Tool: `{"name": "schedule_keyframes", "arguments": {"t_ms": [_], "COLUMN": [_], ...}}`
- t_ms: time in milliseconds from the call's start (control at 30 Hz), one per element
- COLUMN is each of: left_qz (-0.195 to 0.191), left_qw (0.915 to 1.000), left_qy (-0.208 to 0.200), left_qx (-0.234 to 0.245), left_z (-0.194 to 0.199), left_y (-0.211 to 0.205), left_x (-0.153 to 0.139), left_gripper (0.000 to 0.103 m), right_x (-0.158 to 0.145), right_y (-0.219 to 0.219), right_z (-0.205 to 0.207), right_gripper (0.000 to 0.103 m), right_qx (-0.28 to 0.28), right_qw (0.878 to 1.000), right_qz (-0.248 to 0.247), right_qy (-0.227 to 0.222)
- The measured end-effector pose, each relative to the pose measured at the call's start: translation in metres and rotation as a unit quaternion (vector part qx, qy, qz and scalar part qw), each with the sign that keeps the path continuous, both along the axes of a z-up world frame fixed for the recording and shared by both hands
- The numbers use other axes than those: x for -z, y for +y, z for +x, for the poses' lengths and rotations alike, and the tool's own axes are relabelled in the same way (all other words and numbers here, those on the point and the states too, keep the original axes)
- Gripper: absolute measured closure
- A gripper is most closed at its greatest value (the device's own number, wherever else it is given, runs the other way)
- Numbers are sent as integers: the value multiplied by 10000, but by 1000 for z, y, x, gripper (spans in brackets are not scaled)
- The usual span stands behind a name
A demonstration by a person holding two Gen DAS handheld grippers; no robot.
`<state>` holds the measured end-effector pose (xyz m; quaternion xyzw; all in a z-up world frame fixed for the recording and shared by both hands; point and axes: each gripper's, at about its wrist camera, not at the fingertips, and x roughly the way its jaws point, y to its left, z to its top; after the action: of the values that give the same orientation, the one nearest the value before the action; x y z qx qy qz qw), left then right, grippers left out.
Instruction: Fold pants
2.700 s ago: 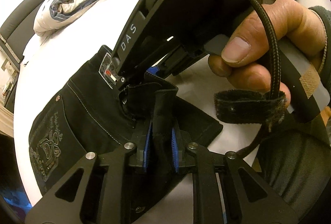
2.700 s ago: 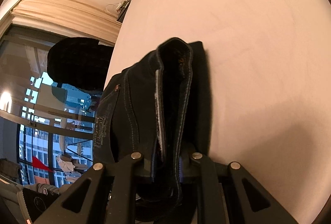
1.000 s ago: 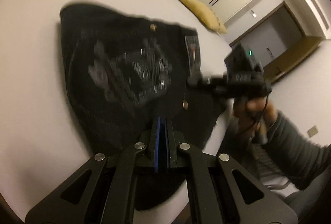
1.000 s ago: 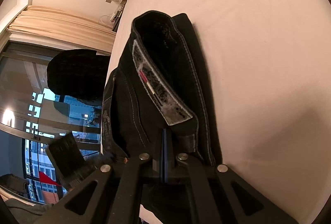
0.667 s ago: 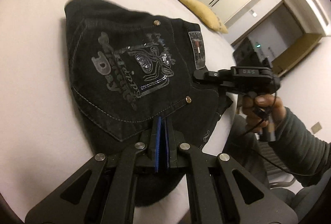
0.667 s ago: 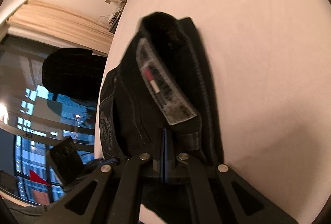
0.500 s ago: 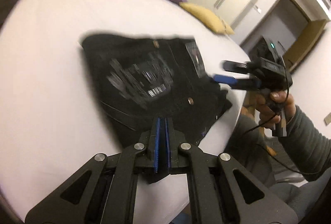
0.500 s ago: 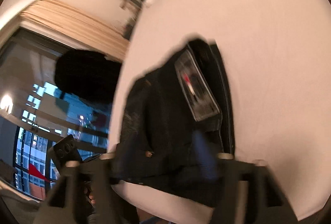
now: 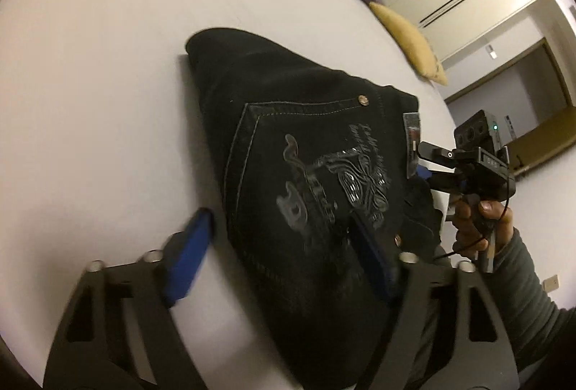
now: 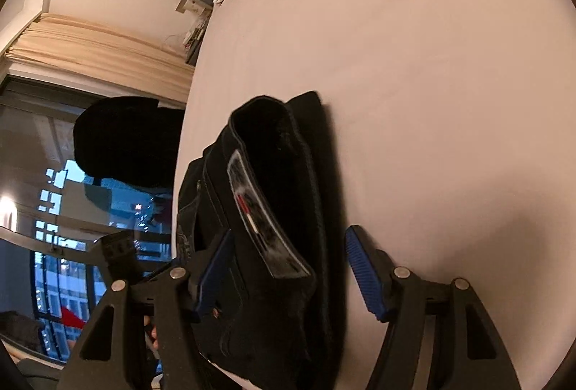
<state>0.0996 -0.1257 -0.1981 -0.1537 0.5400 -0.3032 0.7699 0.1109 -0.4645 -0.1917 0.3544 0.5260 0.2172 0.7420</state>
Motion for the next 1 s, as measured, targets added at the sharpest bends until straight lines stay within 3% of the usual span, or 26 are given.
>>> {"name": "schedule_keyframes", "arguments": {"t_ms": [33,67,167,400,567,733,1000], "left_qz": [5,-23,-9,111,197,365,715], "left_qw": [10000,9999,9997,9999,9979,9924,9877], "left_qy": [62,169,248,-22,-609,-1132,-1236], "left_qx": [2,-19,-31,-69,-80,-316,-643], "left_z": [3,6,9,3,5,33,94], "left_y": [2,3,1,-4,2,31,84], "left_x": [1,4,6,-12,-62,-106,-110], "left_gripper": [50,54,63,81,84,84,83], "right_x": [3,3,0,-38,-90,-117,-116], "right_y": [4,9,19,52,69,89,131], "right_z": [3,6,9,2,24,74,155], "right_gripper": [39,40,60,82,83,84,84], "right_qx": [-57,-136,-263,-474,-599,-692,-856], "right_qw": [10000,9998,9984,9851,9776,9747,9764], "right_qz": [-56,-116,-494,-1591,-1744,-1683,-1452], "right_qy": [26,20,40,-455,-1016,-1296,-1347]}}
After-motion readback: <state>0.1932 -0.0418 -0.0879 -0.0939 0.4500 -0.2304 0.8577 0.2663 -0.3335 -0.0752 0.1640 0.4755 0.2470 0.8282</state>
